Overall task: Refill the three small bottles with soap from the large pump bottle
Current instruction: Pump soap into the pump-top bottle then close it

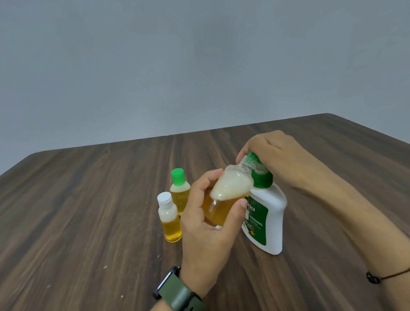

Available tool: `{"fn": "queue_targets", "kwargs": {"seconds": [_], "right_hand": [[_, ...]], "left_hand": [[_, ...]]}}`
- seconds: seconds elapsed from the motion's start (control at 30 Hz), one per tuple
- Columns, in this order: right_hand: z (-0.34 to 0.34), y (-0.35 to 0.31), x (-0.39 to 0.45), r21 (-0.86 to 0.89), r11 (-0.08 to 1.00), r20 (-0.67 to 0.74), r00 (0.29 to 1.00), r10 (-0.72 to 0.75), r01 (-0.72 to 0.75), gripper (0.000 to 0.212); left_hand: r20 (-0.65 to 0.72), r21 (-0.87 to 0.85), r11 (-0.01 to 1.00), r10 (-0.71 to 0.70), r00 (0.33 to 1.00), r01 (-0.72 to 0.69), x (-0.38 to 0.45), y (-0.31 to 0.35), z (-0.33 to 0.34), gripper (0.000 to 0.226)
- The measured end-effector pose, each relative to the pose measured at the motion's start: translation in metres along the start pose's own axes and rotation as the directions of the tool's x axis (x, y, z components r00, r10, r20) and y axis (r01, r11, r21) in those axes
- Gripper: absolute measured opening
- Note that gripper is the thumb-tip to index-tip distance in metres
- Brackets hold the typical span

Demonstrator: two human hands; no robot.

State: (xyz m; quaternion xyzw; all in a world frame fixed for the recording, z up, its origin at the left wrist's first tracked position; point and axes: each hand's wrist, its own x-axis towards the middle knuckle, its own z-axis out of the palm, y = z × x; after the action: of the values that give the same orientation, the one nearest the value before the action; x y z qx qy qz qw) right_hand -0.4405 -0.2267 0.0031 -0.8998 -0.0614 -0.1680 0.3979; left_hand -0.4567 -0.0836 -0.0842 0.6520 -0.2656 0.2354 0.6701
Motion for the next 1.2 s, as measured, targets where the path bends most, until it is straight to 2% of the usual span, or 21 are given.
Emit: {"fn": "queue_targets", "kwargs": {"seconds": [0.37,0.73,0.93,1.2], "right_hand": [[0.007,0.007,-0.005,-0.03,0.999,0.005,0.999,0.045,-0.045,0.038],[-0.002,-0.002,0.001,0.001,0.999,0.018,0.999,0.046,-0.046,0.039],[0.006,0.008,-0.003,0.013,0.997,0.004,0.997,0.074,-0.074,0.039],[-0.003,-0.001,0.002,-0.002,0.999,0.026,0.999,0.043,-0.043,0.039]], "left_hand": [[0.021,0.029,0.999,-0.015,1.0,0.015,-0.004,-0.002,0.0,0.043],[0.007,-0.04,0.999,-0.026,1.0,0.027,0.001,0.004,0.002,0.044],[0.024,0.001,0.999,-0.041,0.999,0.041,-0.002,0.0,0.002,0.043],[0.017,-0.032,0.999,-0.044,0.999,0.044,0.0,0.001,0.002,0.045]]}}
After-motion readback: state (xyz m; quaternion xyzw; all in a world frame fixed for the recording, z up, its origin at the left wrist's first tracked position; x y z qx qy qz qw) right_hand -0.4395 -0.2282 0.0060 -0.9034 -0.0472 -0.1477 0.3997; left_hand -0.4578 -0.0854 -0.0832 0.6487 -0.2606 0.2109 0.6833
